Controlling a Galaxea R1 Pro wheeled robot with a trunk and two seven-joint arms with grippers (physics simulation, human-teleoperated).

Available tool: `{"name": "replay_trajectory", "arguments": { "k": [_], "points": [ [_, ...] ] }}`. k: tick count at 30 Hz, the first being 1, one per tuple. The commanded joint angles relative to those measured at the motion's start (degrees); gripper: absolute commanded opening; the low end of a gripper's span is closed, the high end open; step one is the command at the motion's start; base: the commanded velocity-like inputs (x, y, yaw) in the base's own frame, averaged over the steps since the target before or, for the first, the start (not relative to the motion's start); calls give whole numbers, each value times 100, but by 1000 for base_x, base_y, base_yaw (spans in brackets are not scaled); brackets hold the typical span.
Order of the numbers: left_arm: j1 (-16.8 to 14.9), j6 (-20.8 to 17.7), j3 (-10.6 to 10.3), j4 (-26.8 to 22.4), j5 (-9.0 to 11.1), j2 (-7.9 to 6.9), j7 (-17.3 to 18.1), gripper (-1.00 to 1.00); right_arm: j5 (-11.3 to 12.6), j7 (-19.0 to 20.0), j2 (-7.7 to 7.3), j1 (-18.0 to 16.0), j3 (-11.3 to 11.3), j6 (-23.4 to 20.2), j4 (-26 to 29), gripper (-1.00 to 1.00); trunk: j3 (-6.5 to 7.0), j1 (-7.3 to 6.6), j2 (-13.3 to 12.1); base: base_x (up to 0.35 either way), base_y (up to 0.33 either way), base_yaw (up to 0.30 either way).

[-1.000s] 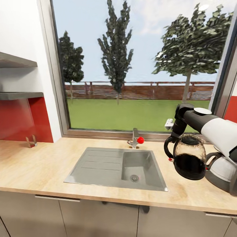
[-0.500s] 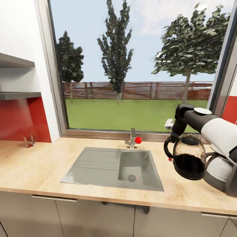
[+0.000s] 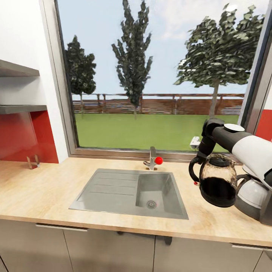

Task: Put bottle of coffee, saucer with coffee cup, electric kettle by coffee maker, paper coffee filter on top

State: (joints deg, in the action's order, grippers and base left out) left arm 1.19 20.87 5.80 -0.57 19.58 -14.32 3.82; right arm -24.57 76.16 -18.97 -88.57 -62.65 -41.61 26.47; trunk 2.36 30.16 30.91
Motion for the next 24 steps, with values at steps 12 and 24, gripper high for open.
{"name": "replay_trajectory", "arguments": {
  "k": [12,24],
  "points": [
    [5,-4,44,-5,21,0,40,100,-22,11,-21,-2,-11,-5,16,-100,-216,266,485,0,0,0],
    [4,-4,44,-5,20,0,40,100,-13,-22,-20,-2,-3,47,11,-100,-431,529,966,0,0,0]
  ]
}}
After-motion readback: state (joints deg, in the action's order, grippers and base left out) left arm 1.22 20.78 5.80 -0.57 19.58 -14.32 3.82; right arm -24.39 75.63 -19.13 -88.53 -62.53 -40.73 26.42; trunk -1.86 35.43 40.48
